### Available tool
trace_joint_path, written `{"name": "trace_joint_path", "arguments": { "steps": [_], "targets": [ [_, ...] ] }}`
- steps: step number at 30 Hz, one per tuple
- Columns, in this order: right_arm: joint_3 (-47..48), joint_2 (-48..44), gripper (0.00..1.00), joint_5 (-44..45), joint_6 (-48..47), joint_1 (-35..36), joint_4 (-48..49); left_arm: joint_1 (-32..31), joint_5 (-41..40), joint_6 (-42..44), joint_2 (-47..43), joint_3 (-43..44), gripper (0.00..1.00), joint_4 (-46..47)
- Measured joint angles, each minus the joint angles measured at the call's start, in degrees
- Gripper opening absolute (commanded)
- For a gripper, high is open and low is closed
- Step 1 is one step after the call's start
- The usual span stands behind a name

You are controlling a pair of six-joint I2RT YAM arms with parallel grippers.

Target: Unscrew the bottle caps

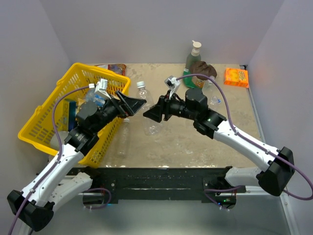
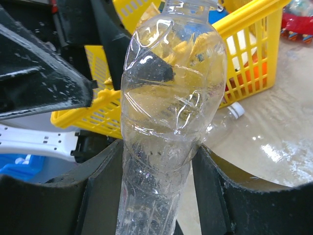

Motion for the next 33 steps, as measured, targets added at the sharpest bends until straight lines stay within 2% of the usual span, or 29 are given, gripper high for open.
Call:
{"name": "trace_joint_path", "arguments": {
  "steps": [10, 16, 20, 22, 23, 29, 32, 33],
  "targets": [
    [-0.39, -0.02, 0.37, -4.5, 1.9, 0.5, 4.28, 0.0, 2.91, -1.57, 1.77, -1.55, 0.97, 7.78],
    [-0.44, -0.02, 0.36, -6.6, 2.58, 0.98, 6.54, -0.04, 4.0, -2.01, 3.78, -1.57, 0.88, 10.6],
    [-0.92, -0.02, 0.38, -7.1, 3.08, 1.03, 7.72, -0.15, 4.39, -2.25, 4.04, -1.57, 0.74, 12.15],
    [-1.09, -0.02, 0.4, -7.61, 3.3, 1.03, 8.13, -0.22, 4.66, -2.4, 4.04, -1.73, 0.68, 13.25],
    [-1.14, 0.0, 0.41, -7.8, 3.41, 1.01, 8.2, -0.42, 4.85, -2.4, 4.04, -1.84, 0.63, 13.9],
    [-1.33, 0.0, 0.53, -7.76, 3.45, 0.94, 8.41, -1.11, 4.35, -2.27, 4.11, -2.93, 0.49, 16.2],
    [-1.38, 0.0, 0.61, -7.76, 3.43, 0.9, 8.07, -1.27, 4.11, -2.23, 4.09, -3.54, 0.43, 16.94],
    [-1.4, 0.0, 0.67, -7.76, 3.45, 0.9, 7.98, -1.27, 4.09, -2.21, 4.07, -3.74, 0.42, 17.16]
  ]
}}
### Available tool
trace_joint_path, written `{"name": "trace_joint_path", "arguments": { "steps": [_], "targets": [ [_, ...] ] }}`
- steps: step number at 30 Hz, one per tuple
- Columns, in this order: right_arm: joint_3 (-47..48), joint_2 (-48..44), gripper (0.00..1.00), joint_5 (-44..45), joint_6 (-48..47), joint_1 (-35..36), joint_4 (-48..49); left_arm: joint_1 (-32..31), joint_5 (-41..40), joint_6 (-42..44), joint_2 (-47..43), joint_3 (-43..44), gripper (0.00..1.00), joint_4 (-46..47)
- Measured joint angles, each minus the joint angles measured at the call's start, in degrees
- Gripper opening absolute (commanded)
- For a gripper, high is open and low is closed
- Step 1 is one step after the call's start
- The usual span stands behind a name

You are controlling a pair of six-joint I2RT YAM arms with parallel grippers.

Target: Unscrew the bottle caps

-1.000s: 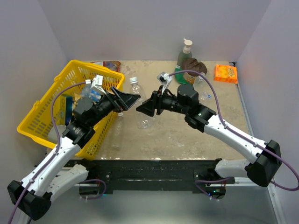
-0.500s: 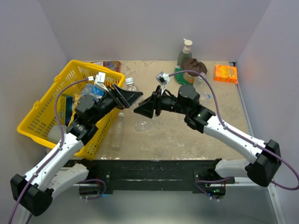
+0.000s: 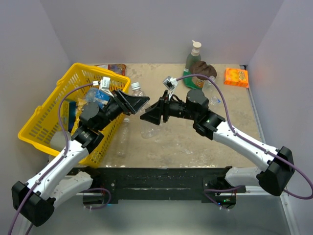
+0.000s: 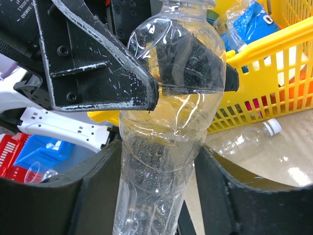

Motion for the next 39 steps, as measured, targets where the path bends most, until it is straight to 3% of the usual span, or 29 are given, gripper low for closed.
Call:
{"name": "trace_joint_path", "arguments": {
  "steps": [9, 14, 25, 33, 39],
  "targets": [
    [0.0, 0.0, 0.91, -0.42, 0.46, 0.2, -0.44, -0.7, 0.79, 1.99, -0.57, -1.18, 0.29, 0.7],
    [0.02, -0.9, 0.94, 0.63, -0.09, 0.24, -4.04, -0.7, 1.18, 4.61, -1.88, -2.56, 0.25, 0.46],
    [8.2, -8.24, 0.87, 9.42, -2.58, 0.24, -20.46, -1.66, 4.63, 17.03, -3.15, -6.64, 0.24, -4.76],
    [17.49, -2.99, 0.73, 17.84, -1.11, 0.22, -31.74, -15.17, 0.33, 21.97, -0.74, -7.67, 0.24, -6.27],
    [17.62, -1.27, 0.67, 19.43, -0.31, 0.22, -37.0, -17.94, -5.01, 21.84, -0.17, -8.74, 0.24, -3.87]
  ]
}}
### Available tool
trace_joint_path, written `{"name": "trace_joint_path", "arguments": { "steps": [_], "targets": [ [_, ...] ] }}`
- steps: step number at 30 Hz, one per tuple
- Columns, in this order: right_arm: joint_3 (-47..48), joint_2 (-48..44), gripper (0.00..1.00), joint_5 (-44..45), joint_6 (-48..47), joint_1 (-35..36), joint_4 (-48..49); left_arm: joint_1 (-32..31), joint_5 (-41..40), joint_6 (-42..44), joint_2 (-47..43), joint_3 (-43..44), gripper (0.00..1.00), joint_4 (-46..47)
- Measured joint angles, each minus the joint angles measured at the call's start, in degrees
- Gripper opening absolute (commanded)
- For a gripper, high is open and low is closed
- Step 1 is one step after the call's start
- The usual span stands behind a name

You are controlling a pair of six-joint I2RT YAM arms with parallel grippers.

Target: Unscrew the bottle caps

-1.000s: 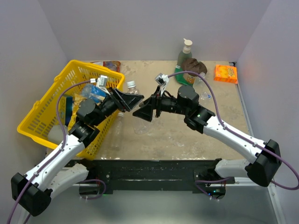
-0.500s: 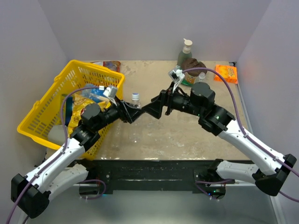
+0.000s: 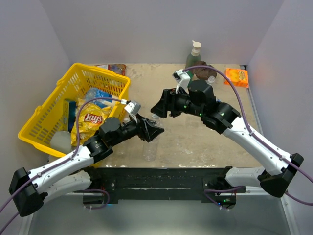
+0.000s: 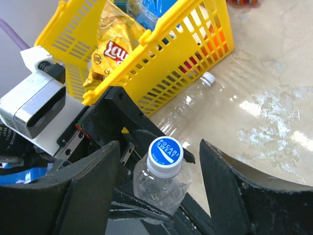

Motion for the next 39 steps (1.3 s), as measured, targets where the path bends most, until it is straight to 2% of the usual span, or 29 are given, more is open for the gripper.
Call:
{"name": "trace_joint_path", "arguments": {
  "steps": [5, 17, 21, 30, 37, 39],
  "targets": [
    [0.0, 0.09, 0.59, -0.24, 0.42, 0.02, -1.01, -0.96, -1.92, -0.35, 1.2, -0.02, 0.24, 0.61],
    [-0.09, 0.96, 0.57, -0.37, 0.85, 0.02, -1.55, -1.18, -4.44, -0.98, 1.66, -0.02, 0.24, 0.83],
    [-0.17, 1.51, 0.53, -0.39, 0.85, 0.02, -1.64, -1.18, -4.46, -0.98, 1.66, -0.02, 0.24, 0.83],
    [-1.14, 2.03, 0.33, -0.5, 0.85, -0.13, -0.94, -1.18, -4.46, -0.98, 1.92, -0.02, 0.24, 0.81],
    [-2.4, 2.05, 0.03, -1.77, 0.85, -0.48, 0.55, -1.18, -4.61, -0.98, 1.88, -0.02, 0.24, -0.09],
    [-2.71, 2.05, 0.0, -2.12, 0.7, -0.5, 0.85, -1.18, -4.48, -0.98, 1.81, -0.02, 0.23, -0.46]
  ]
}}
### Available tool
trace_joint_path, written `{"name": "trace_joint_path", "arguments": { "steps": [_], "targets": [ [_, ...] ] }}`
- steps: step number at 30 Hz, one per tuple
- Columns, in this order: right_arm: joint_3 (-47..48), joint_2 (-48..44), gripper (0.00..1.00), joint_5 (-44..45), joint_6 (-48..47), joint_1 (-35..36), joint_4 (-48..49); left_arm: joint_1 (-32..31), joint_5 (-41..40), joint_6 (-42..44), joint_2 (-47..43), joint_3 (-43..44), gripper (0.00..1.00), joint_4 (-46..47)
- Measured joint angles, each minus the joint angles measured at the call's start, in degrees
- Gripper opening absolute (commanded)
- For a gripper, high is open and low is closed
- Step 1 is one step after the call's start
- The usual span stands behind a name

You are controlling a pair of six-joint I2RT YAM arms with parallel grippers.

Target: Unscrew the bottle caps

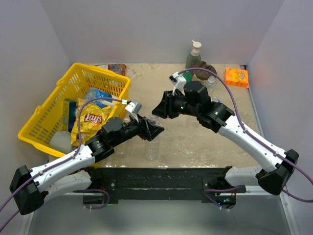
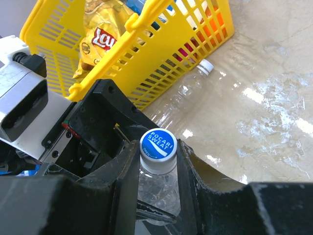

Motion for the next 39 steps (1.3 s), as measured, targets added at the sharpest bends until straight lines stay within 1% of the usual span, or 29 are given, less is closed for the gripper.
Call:
{"name": "trace_joint_path", "arguments": {
  "steps": [4, 7, 16, 20, 24, 25, 26, 27, 28, 29, 30, 32, 33, 35, 36, 39],
  "targets": [
    [-0.28, -0.02, 0.0, -2.25, -1.42, -0.2, 1.18, 0.13, 0.55, 0.0, -1.07, -0.72, 0.21, 0.63],
    [-0.35, -0.02, 0.0, -5.73, -3.5, -0.46, 1.68, 0.13, 1.86, -0.04, -2.45, -2.03, 0.2, 1.73],
    [-1.44, -0.02, 0.0, -23.96, -10.64, -3.58, 4.61, 0.17, 9.22, -3.15, -5.81, -6.91, 0.18, 9.29],
    [-1.73, 0.28, 0.0, -32.52, -12.85, -5.29, 5.64, 0.11, 12.98, -4.5, -6.21, -7.61, 0.18, 11.63],
    [-1.64, 0.74, 0.0, -38.01, -15.21, -6.21, 6.19, 0.11, 15.93, -5.01, -6.16, -7.61, 0.18, 12.87],
    [-1.51, 0.92, 0.04, -38.84, -15.82, -6.34, 5.99, 0.11, 16.44, -5.03, -6.1, -7.61, 0.18, 12.9],
    [-1.33, 1.09, 0.12, -39.28, -16.28, -6.4, 5.66, 0.11, 16.65, -5.01, -5.99, -7.61, 0.19, 12.9],
    [-1.2, 1.18, 0.29, -39.45, -16.63, -6.54, 5.4, 0.09, 16.74, -5.01, -5.79, -7.61, 0.19, 12.96],
    [-1.16, 1.2, 0.36, -39.47, -16.72, -6.67, 5.09, 0.11, 16.79, -5.01, -5.62, -7.61, 0.2, 13.03],
    [-1.01, 1.2, 0.42, -39.36, -16.72, -6.78, 4.7, 0.11, 16.74, -5.01, -5.51, -7.61, 0.2, 13.09],
    [-0.72, 1.2, 0.51, -38.84, -16.63, -6.86, 4.15, 0.09, 16.57, -5.01, -5.4, -7.61, 0.2, 13.2],
    [-0.07, 1.2, 0.59, -37.31, -16.11, -7.02, 3.17, 0.09, 15.96, -5.01, -5.18, -7.61, 0.21, 13.31],
    [0.11, 1.2, 0.67, -36.65, -15.82, -7.13, 2.93, 0.07, 15.5, -4.98, -5.09, -7.61, 0.21, 13.42],
    [0.37, 1.14, 0.72, -35.15, -14.4, -7.74, 2.8, 0.0, 14.51, -5.05, -4.9, -7.61, 0.21, 13.51],
    [0.39, 1.01, 0.77, -34.56, -13.38, -8.33, 2.89, 0.0, 13.84, -5.14, -4.7, -7.61, 0.22, 13.51],
    [0.59, 0.7, 0.8, -31.63, -10.58, -9.75, 3.21, 0.0, 11.63, -5.88, -3.98, -7.61, 0.22, 13.38]
  ]
}}
